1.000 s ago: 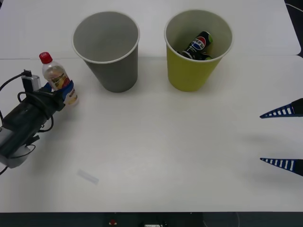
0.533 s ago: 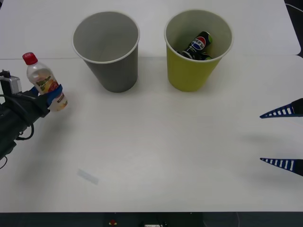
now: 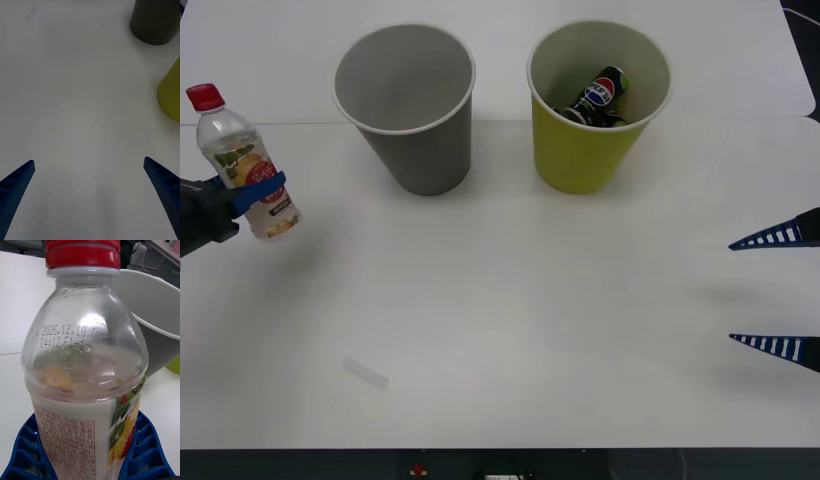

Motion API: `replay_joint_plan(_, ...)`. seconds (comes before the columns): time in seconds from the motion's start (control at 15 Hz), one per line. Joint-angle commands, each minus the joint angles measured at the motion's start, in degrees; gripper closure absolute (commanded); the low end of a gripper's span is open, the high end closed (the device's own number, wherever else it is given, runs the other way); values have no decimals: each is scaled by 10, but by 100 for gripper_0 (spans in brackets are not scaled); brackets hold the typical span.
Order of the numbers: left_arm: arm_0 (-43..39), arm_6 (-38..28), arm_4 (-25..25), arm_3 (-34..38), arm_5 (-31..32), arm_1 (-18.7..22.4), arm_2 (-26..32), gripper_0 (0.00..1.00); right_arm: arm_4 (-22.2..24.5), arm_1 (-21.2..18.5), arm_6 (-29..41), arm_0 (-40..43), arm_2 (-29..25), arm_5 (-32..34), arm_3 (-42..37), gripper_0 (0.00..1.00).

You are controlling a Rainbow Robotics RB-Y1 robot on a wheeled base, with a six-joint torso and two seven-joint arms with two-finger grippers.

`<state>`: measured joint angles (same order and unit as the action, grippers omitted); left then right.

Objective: Put the can into the green bin and the plastic bottle into the gray bin

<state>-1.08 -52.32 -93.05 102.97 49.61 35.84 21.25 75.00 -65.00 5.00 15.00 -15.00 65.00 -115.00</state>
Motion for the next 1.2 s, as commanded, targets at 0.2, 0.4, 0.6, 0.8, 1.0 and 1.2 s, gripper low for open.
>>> replay_joint_plan(0.2,4,-224,-96,129,71,49,17,100,0,0,0,0,0,0,0,0)
replay_joint_plan(0.4,44,-255,-107,149,145,84,31,100,0,0,0,0,0,0,0,0)
replay_joint_plan(0.6,93,-262,-113,149,206,121,37,100,0,0,0,0,0,0,0,0)
replay_joint_plan(0.8,146,-310,-103,147,236,177,6,100,0,0,0,0,0,0,0,0)
replay_joint_plan(1.0,217,-311,-93,100,240,210,-46,100,0,0,0,0,0,0,0,0)
replay_joint_plan(1.2,346,-311,-98,23,305,215,-104,100,0,0,0,0,0,0,0,0)
